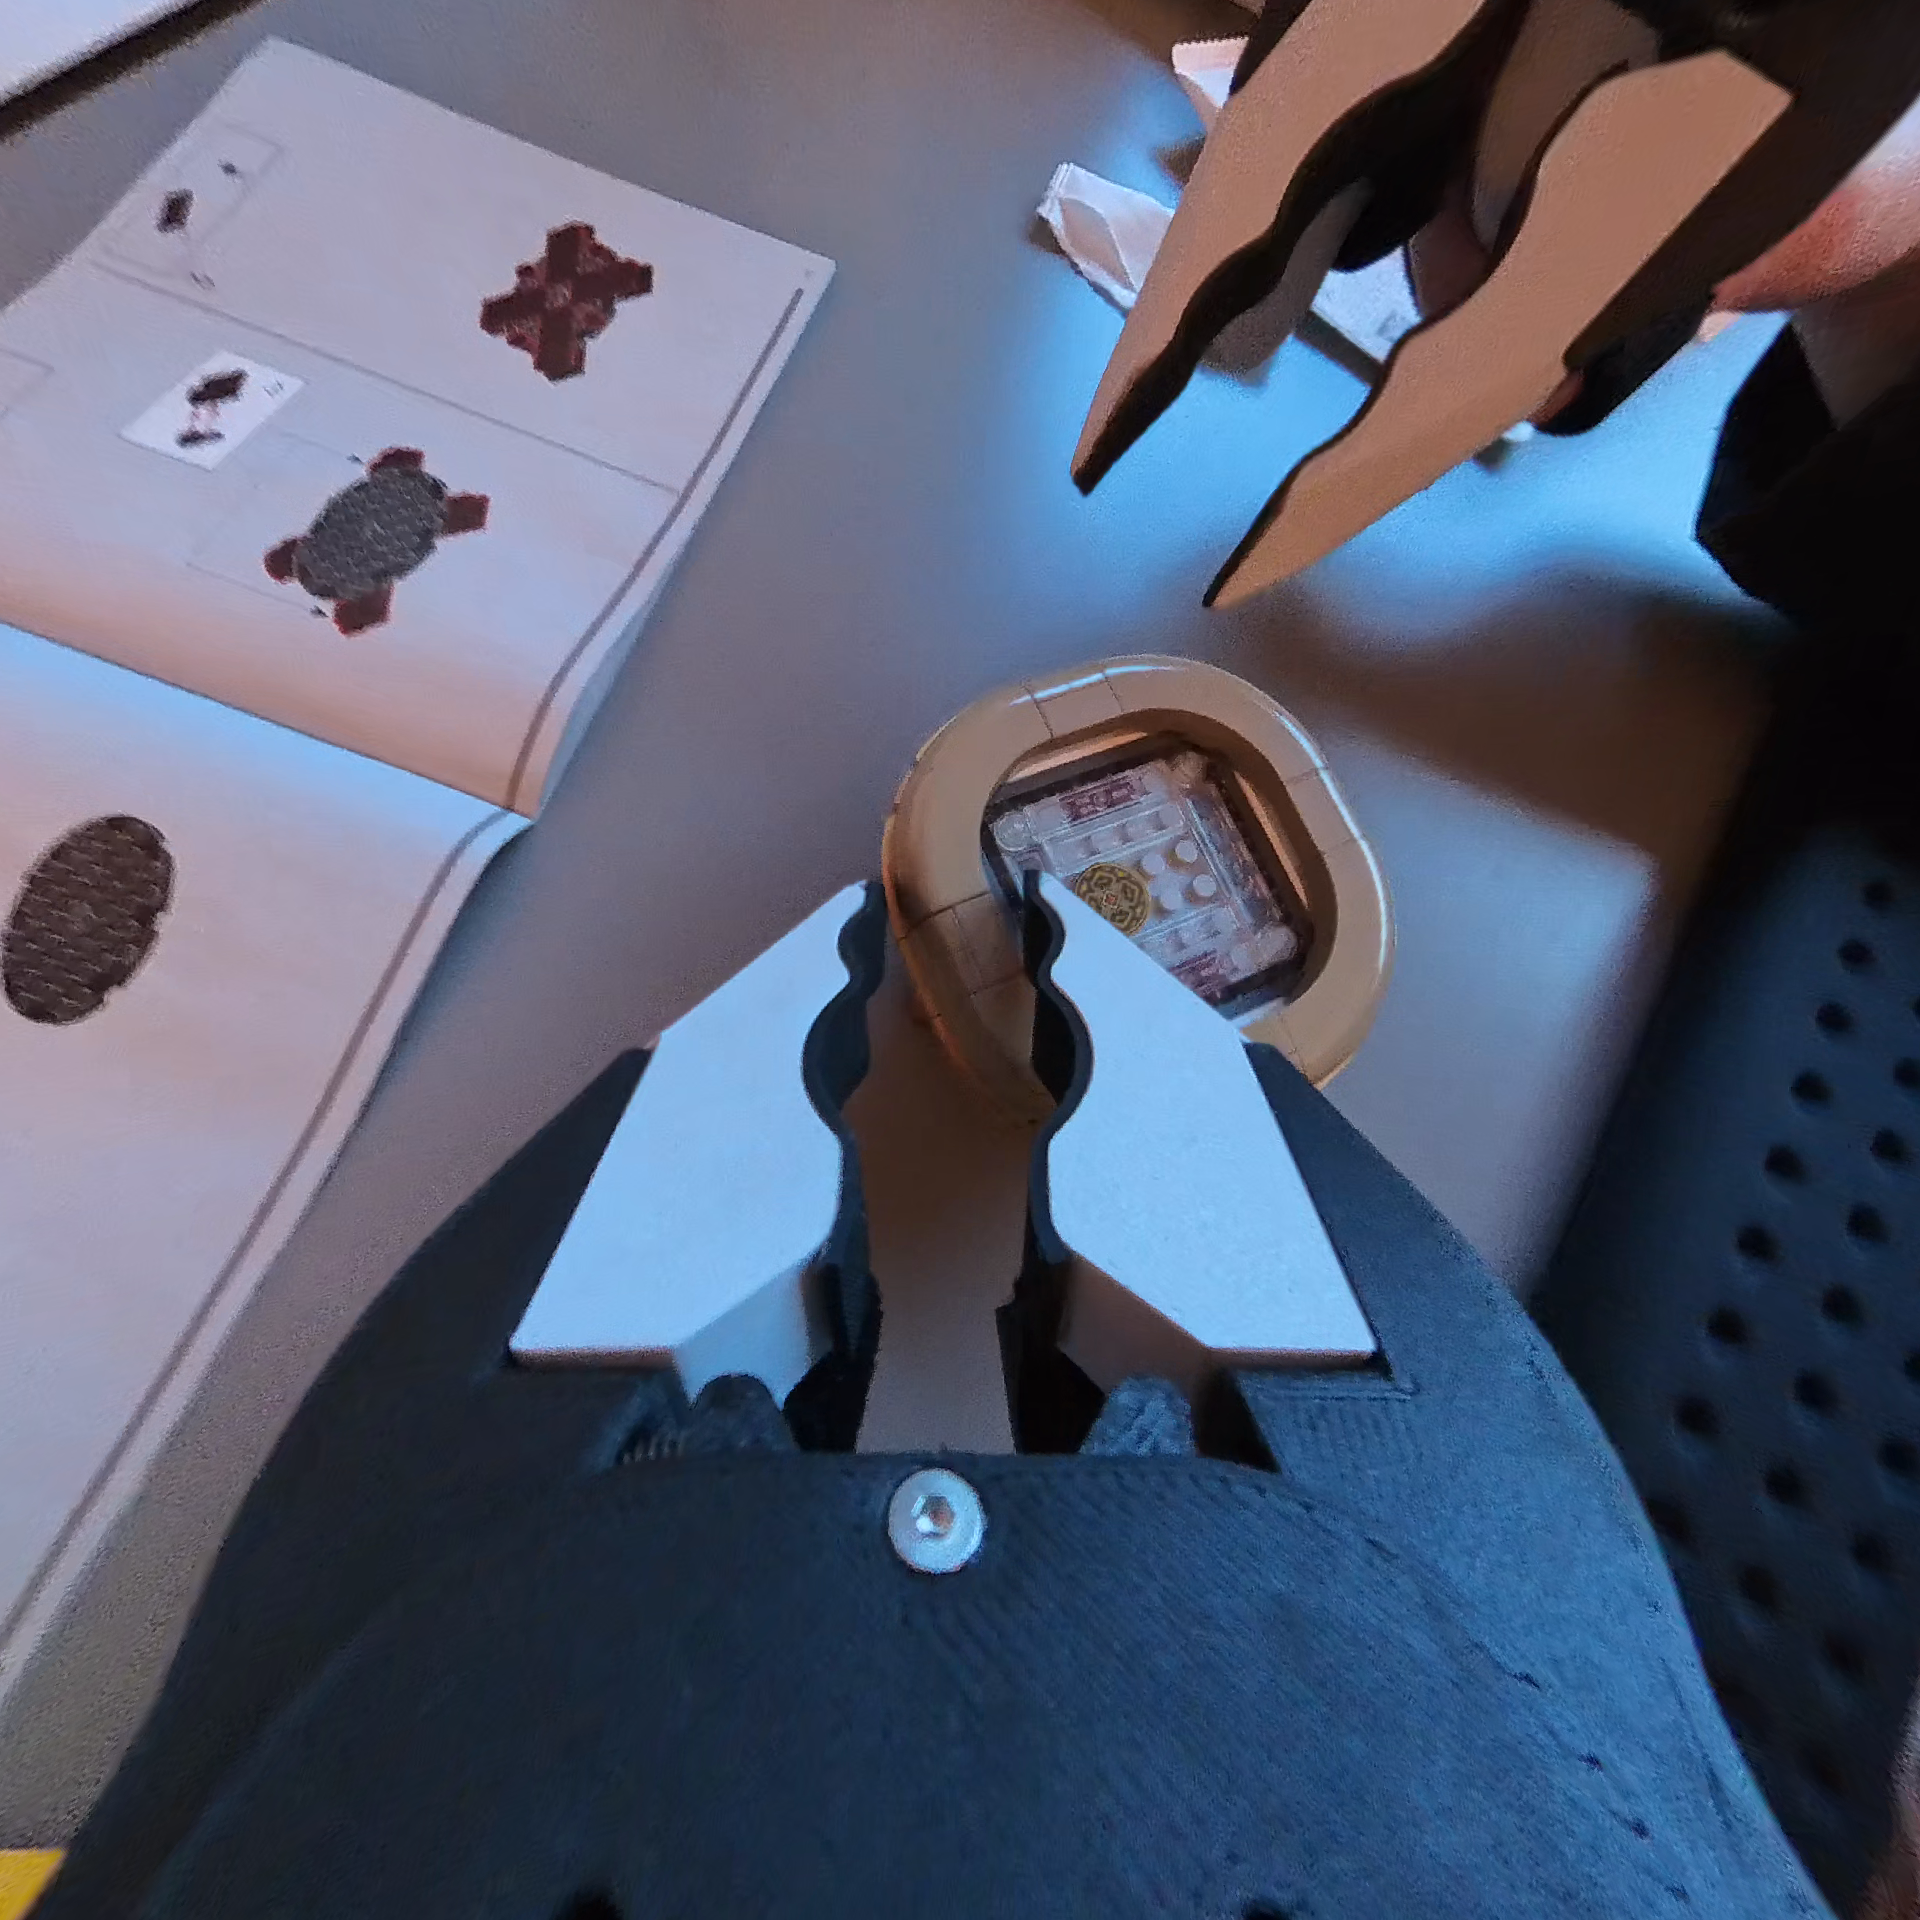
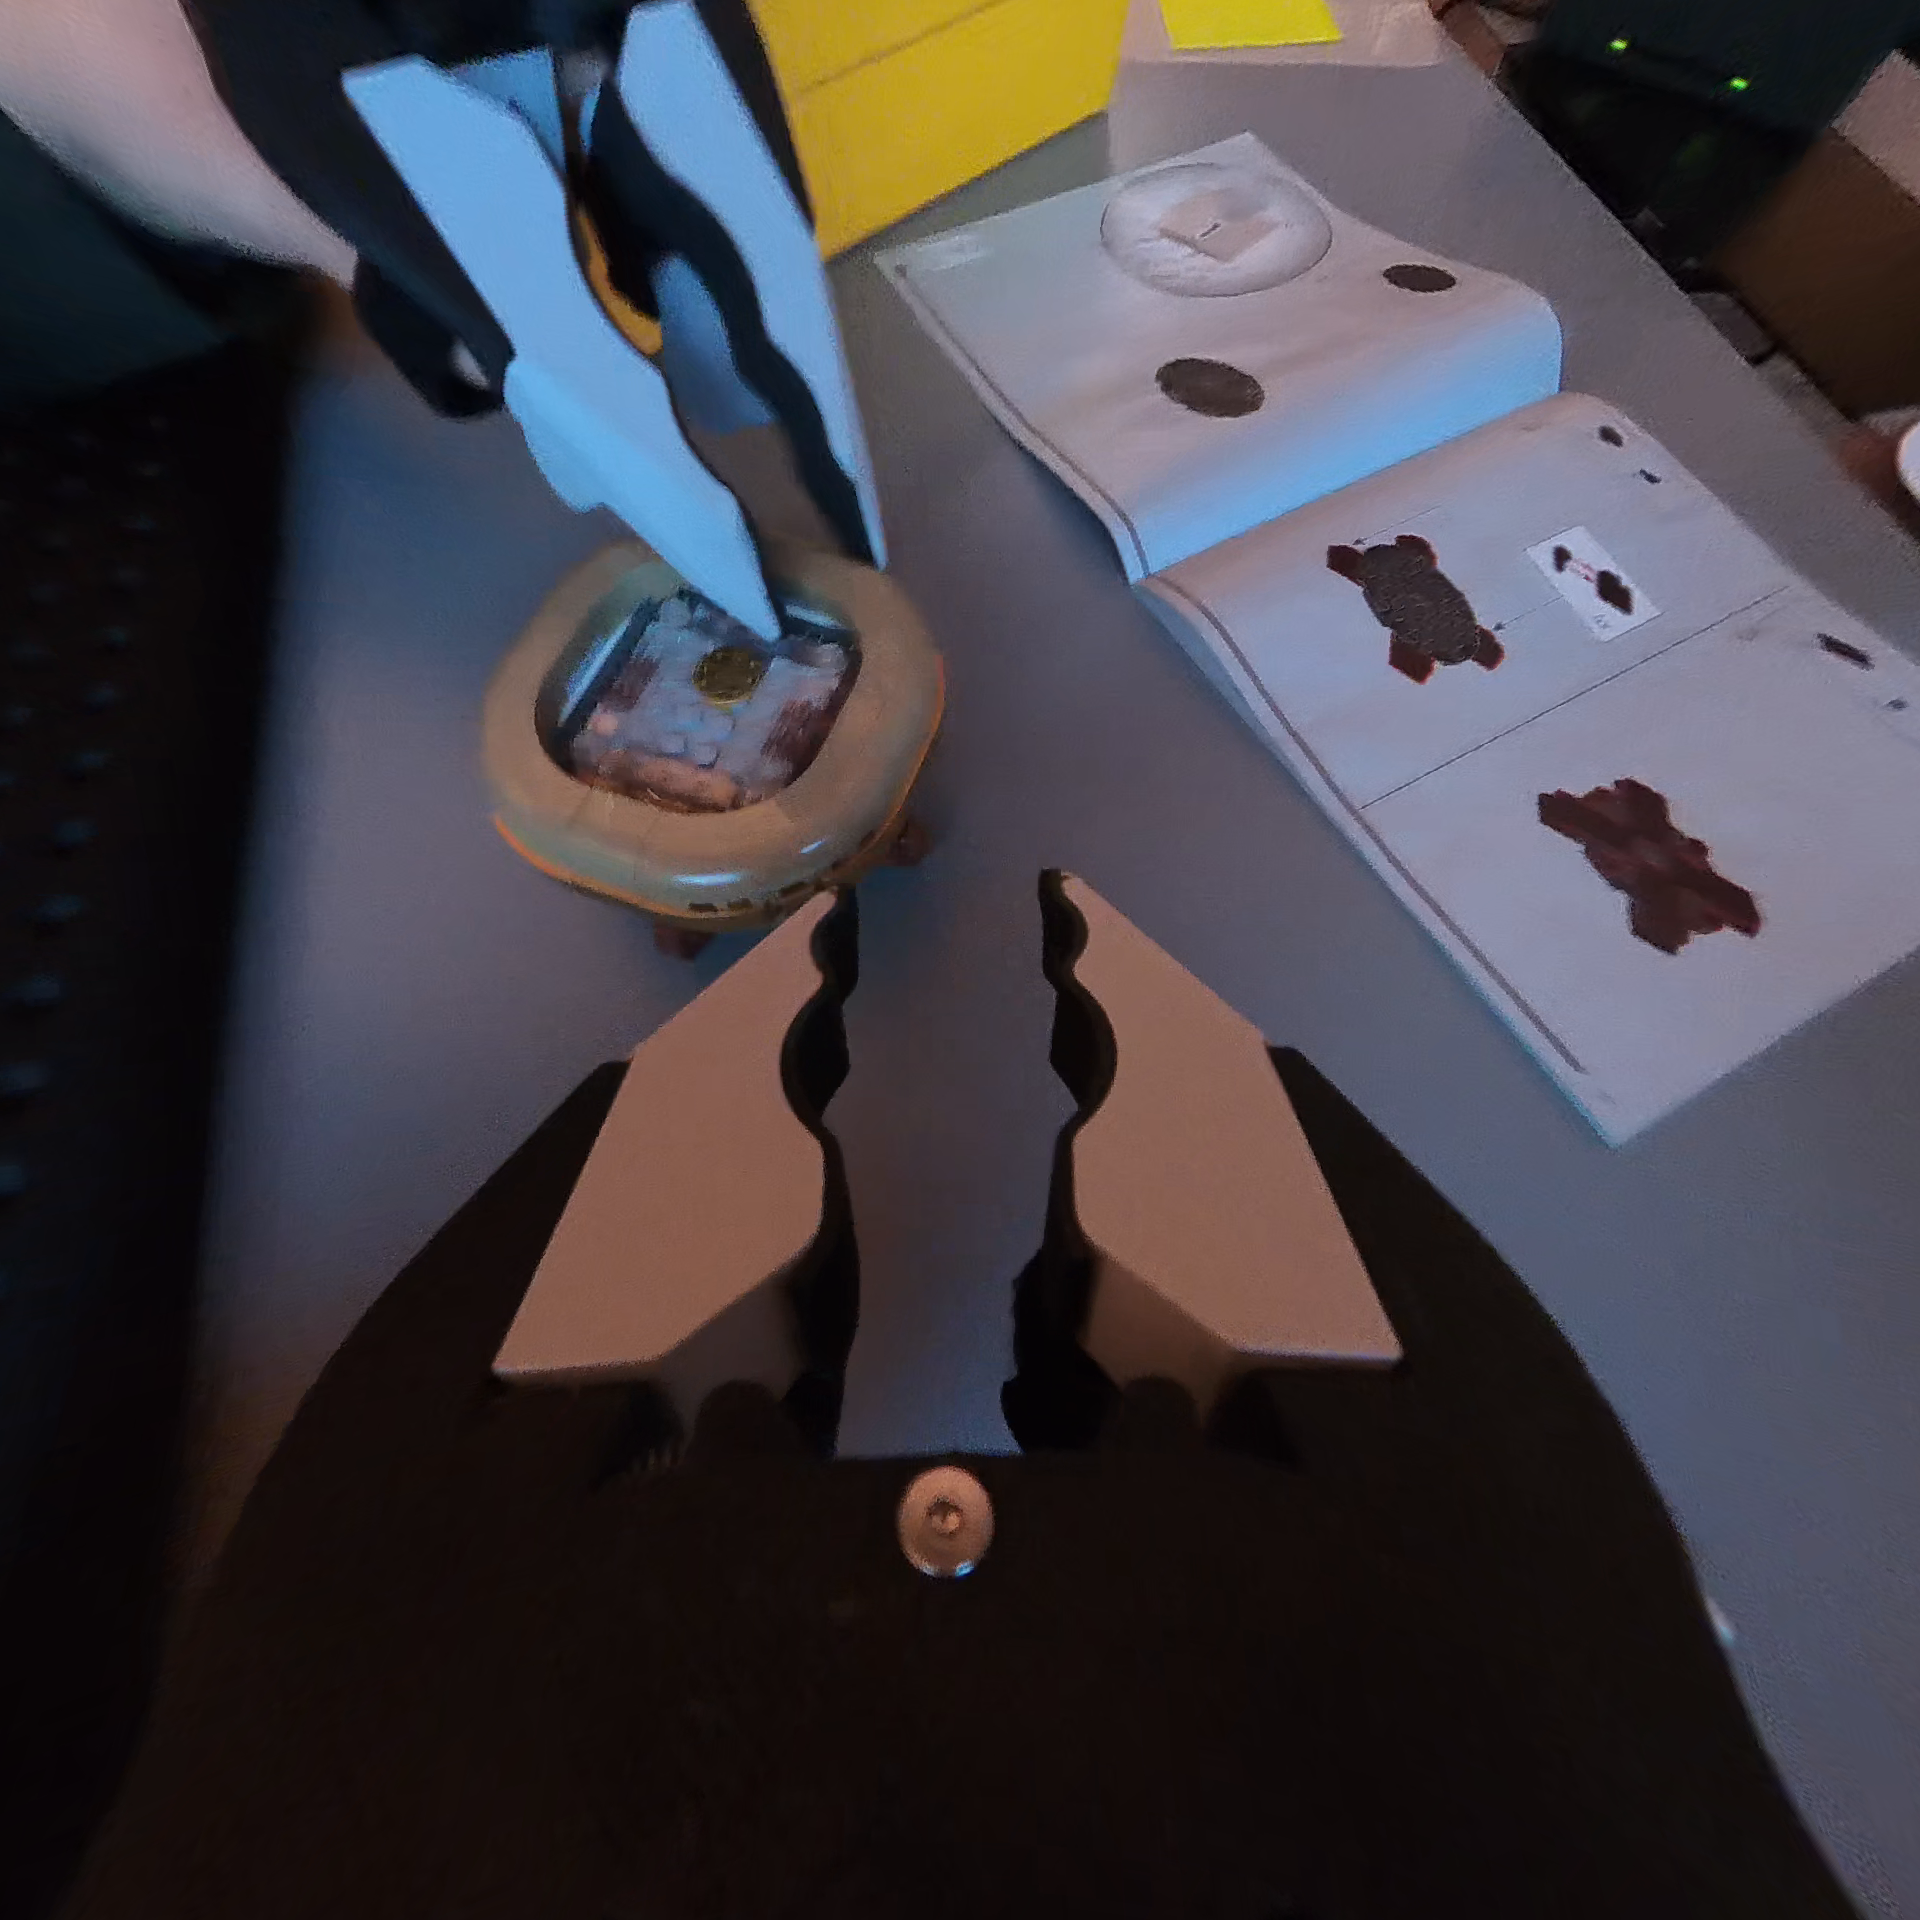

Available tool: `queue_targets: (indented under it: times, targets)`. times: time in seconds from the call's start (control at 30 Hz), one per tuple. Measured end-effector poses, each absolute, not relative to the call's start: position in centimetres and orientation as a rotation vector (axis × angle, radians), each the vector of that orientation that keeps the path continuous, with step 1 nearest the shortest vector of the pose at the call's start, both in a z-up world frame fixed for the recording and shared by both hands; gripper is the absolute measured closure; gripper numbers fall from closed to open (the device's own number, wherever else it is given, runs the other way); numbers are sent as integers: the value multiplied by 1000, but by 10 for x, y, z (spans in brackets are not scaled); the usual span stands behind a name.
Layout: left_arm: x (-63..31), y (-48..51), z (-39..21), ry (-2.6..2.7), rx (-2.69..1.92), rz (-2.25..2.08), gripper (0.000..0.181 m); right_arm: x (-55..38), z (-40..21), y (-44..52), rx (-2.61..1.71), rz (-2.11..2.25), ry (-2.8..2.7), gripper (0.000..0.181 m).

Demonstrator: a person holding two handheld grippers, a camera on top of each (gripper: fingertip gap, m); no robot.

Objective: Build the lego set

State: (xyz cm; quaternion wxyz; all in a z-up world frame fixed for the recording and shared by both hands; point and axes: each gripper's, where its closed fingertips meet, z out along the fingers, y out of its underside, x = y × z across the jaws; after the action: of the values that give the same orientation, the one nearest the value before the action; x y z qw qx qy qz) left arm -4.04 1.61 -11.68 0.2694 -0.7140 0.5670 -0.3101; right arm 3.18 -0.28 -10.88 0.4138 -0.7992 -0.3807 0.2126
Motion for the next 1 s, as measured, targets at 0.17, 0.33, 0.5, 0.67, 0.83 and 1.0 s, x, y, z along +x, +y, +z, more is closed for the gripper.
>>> queue_targets:
  times: [0.17,0.33,0.5,0.67,0.83,1.0]
  targets:
    - [-44,19,-102,1402,-1961,-958,141,18,-99,-29,-2035,831,-905,148]
    - [-43,20,-111,1434,-1956,-927,139,-7,-105,-45,-2064,876,-994,116]
    - [-46,12,-118,1494,-1983,-864,151,-8,-120,-35,-2126,788,-999,121]
    - [-54,20,-113,1442,-2008,-791,155,11,-115,-15,-2097,666,-897,130]
    - [-53,19,-109,1396,-2036,-860,142,2,-95,-5,-1983,698,-831,132]
    - [-48,13,-120,1434,-2047,-843,139,-3,-97,16,-2069,617,-742,139]
